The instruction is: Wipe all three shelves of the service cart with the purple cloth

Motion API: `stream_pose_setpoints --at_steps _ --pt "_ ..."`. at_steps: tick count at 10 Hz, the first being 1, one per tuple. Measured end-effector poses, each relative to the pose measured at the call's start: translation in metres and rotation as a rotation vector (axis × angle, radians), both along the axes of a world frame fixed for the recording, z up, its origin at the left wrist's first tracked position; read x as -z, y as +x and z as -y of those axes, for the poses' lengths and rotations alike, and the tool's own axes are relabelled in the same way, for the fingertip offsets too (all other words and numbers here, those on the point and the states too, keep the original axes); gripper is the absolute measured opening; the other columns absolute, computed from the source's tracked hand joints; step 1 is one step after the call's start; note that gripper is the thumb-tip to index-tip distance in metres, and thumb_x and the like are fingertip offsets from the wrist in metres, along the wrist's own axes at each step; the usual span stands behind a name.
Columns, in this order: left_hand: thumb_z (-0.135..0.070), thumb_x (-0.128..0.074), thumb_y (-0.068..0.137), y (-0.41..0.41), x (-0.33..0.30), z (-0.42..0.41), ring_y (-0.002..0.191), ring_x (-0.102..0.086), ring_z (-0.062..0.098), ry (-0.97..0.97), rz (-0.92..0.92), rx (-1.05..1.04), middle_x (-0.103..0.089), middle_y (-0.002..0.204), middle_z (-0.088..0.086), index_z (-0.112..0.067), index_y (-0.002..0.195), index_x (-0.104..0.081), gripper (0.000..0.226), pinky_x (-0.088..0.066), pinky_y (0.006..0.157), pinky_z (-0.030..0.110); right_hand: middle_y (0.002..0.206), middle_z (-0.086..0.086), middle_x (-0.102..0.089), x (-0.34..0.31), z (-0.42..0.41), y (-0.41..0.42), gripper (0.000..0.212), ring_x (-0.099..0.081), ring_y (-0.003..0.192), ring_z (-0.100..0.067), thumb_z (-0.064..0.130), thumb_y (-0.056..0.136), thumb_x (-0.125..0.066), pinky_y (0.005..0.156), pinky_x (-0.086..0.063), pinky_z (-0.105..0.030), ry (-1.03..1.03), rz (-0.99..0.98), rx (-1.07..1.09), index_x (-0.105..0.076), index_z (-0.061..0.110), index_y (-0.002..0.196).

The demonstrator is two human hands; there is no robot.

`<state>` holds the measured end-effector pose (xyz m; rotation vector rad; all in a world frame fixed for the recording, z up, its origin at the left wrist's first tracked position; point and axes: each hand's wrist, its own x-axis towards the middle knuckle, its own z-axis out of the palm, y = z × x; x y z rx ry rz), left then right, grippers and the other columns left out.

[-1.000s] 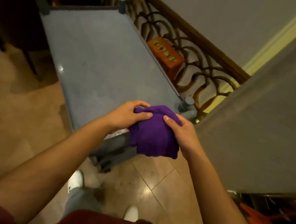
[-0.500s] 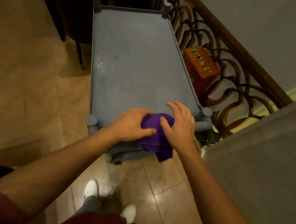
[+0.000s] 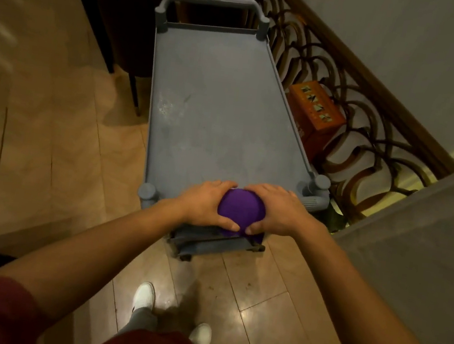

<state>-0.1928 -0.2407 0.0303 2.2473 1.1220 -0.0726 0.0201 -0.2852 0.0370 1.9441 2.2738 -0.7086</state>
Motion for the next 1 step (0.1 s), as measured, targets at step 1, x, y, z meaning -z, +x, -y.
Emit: stream_pose_setpoints --at_steps 1 --pt "-0.077 -0.067 0.072 -0.0098 -0.027 -0.0199 0.142 -0.039 0.024 -0.062 0.112 -0.101 -0.035 0.16 0.005 -0.024 0.156 -0.027 0.108 -0.037 0.115 0.043 0.158 0.005 -0.037 -0.0291 -0.0147 0.0005 0.114 -0.039 0.141 -0.022 0.076 0.056 -0.076 0.113 -0.038 -0.046 -0.078 -0.114 0.023 -0.028 0.038 0.153"
